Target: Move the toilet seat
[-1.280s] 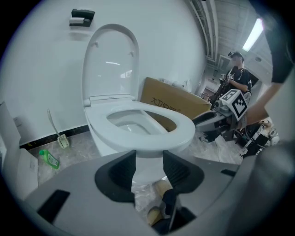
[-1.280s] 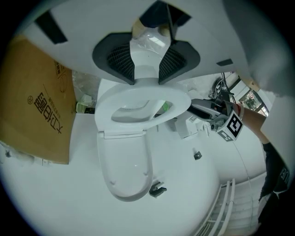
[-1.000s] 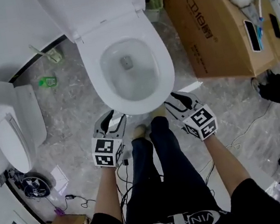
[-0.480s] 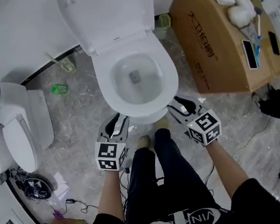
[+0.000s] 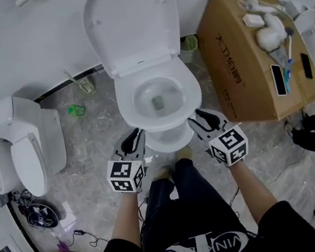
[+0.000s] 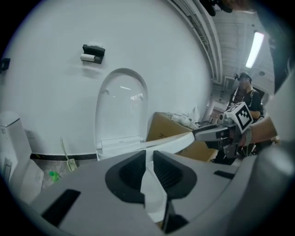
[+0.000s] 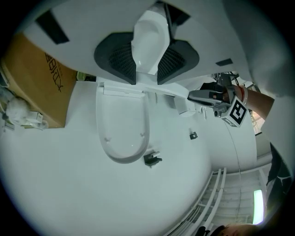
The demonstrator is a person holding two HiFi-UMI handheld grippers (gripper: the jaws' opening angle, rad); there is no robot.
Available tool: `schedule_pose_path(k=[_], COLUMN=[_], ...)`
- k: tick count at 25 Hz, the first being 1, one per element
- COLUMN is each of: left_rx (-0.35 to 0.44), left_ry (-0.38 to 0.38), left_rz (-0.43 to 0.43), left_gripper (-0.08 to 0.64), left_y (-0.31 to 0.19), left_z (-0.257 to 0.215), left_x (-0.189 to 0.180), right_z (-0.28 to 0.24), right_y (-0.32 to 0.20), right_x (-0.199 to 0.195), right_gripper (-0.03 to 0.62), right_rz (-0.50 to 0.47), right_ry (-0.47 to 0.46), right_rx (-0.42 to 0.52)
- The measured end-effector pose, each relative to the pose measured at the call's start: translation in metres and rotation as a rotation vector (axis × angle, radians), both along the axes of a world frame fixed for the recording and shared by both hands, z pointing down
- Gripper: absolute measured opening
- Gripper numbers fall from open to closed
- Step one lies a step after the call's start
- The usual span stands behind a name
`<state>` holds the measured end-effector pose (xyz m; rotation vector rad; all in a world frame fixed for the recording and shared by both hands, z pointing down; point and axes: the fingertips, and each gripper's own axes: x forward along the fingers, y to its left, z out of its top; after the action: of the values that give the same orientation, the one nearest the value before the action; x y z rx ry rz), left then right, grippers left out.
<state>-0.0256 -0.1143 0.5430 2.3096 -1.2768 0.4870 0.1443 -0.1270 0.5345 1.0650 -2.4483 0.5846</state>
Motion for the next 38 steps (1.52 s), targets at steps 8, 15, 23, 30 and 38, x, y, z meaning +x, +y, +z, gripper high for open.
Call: schedule_pose_path(k=[8,15,23,30,38], left_rx=[0.049,0.077,0.096,0.135,0.168], left_ry=[0.011,0.001,-0.014,-0.041,0.004], left_rz=[-0.052,-0.096,-0.154,-0.117,-0.057], left_gripper=[0.029,0.016,0.008,0.005,0.005], left_y=[-0.047,-0.083,-0.104,-0.131,-0.178], left_z=[-0.045,-0.072,-0.085,-0.098,-0.119], left_x=[-0.008,-0.012,-0.018,-0.022,-0.031], right_z=[-0.045,-0.073,-0.085,-0.098,-0.119], right_y=[-0.050,-0.089,-0.112,-0.139,-0.188], right_x=[-0.011,-0.016,-0.022,-0.027,-0.036], right_gripper=[0.144,0.140,0.135,0.130,0.120], right_rz=[-0.052,-0.074,-0.103,-0.066,0.029], right_ry=[-0.016,-0.071,-0.092,-0.113,-0.123], right_rx=[0.066,0.094,0.111,0.121,0.162])
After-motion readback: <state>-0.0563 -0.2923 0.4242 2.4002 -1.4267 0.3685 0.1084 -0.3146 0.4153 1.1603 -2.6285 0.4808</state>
